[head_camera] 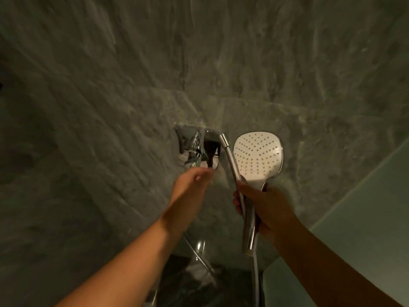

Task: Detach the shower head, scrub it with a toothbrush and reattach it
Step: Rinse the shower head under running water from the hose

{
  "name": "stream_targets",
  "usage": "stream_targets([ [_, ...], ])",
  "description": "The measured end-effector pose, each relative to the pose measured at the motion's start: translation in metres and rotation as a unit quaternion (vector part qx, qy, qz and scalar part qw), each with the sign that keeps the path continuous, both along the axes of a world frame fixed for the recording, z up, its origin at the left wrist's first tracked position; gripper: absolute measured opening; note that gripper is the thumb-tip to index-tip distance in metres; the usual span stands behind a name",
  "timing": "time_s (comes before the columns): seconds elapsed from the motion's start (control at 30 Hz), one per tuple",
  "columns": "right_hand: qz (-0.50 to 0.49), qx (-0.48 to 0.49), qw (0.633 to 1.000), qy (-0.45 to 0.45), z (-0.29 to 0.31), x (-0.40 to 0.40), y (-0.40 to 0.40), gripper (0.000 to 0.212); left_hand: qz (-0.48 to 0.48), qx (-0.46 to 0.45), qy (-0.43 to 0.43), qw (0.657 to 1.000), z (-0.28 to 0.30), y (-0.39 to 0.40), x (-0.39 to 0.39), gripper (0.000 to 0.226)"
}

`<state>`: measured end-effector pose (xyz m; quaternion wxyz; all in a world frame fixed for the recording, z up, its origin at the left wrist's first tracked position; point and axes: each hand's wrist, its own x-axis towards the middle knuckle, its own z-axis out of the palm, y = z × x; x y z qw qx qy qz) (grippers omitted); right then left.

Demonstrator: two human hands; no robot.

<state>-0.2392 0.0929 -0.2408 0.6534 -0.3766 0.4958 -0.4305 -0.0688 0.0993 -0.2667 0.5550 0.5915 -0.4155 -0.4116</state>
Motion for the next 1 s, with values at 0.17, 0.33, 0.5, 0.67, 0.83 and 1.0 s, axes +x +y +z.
stream_targets([
  [0.17, -0.023, 0.047, 0.998, 0.023, -0.032, 0.000, -0.007, 0.021, 0.128, -0.001, 0.089, 0.988, -0.046, -0.009, 0.020, 0.007],
  [0.33, -0.047, 0.072, 0.995, 0.042, -0.057, 0.004, -0.015, 0.024, 0.118, 0.038, 0.073, 0.990, -0.074, -0.031, 0.026, 0.029],
  [0.5, -0.047, 0.077, 0.994, 0.056, -0.070, 0.003, -0.018, 0.025, 0.078, 0.043, 0.119, 0.989, -0.082, -0.055, 0.023, 0.035],
  [0.67, -0.046, 0.088, 0.993, 0.061, -0.074, 0.002, -0.018, 0.024, 0.080, 0.051, 0.141, 0.985, -0.089, -0.071, 0.023, 0.033],
  [0.83, -0.034, 0.082, 0.994, 0.059, -0.076, 0.000, -0.018, 0.022, 0.090, 0.038, 0.155, 0.983, -0.094, -0.076, 0.021, 0.030],
  [1.0, -0.033, 0.077, 0.995, 0.060, -0.077, 0.001, -0.020, 0.020, 0.100, 0.042, 0.160, 0.981, -0.090, -0.075, 0.019, 0.030],
])
